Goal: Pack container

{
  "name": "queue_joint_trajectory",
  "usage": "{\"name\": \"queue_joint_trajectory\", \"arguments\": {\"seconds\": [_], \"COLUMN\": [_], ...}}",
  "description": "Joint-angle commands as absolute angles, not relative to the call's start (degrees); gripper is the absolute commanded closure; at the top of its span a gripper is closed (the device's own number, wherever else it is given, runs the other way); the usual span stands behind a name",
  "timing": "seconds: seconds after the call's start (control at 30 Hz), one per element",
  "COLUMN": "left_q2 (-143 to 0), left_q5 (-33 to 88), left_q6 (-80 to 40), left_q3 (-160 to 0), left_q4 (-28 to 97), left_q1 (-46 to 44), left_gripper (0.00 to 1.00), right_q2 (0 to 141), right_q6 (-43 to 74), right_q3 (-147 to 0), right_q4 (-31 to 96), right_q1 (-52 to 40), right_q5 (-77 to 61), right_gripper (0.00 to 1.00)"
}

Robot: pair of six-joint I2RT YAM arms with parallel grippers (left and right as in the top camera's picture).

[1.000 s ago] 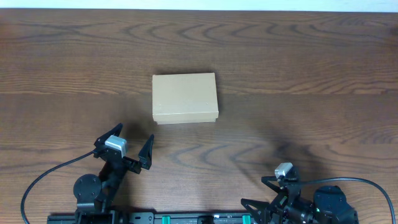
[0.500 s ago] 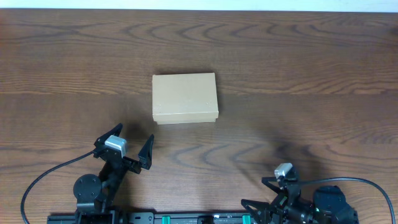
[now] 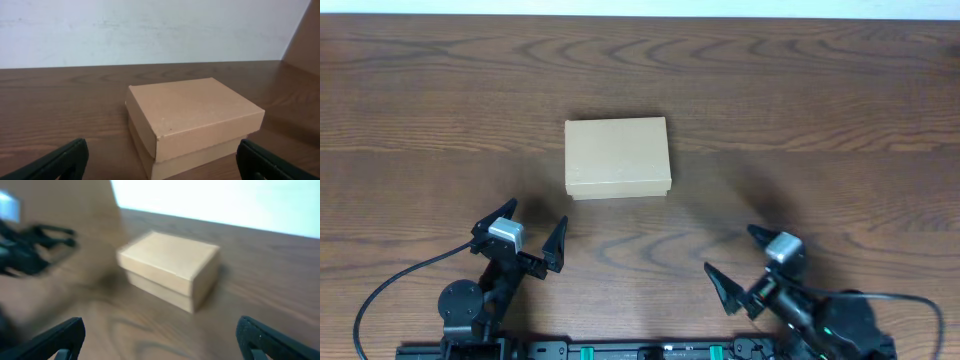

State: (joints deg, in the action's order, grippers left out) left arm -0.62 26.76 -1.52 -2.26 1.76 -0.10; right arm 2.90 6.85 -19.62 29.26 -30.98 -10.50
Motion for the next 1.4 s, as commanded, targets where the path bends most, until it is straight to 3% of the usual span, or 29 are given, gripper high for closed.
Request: {"name": "queue_joint_trajectory", "arguments": {"seconds": [0.0,0.2,1.37], "left_q2": [-0.25,-0.25,-0.25], "left_q5": [26.81,26.81,26.81], "left_q6": [-1.72,-1.72,-1.72], "left_q3": [-0.27,-0.27,-0.27], "left_q4": [2.33,2.33,2.33], "left_q1": [0.08,0.08,0.08], "left_gripper": [0.05,0.05,0.05], "right_q2": [2.48,0.25,0.32], "right_q6": [0.12,0.14,-0.49], "right_q3": [-14.09,-6.24,-6.15], "right_q4": [26.39,21.23,20.43], "right_q1": [-31.33,-31.33,-31.31], "right_q5": [-2.26,-0.19,0.19], "right_gripper": [0.01,0.01,0.01]}}
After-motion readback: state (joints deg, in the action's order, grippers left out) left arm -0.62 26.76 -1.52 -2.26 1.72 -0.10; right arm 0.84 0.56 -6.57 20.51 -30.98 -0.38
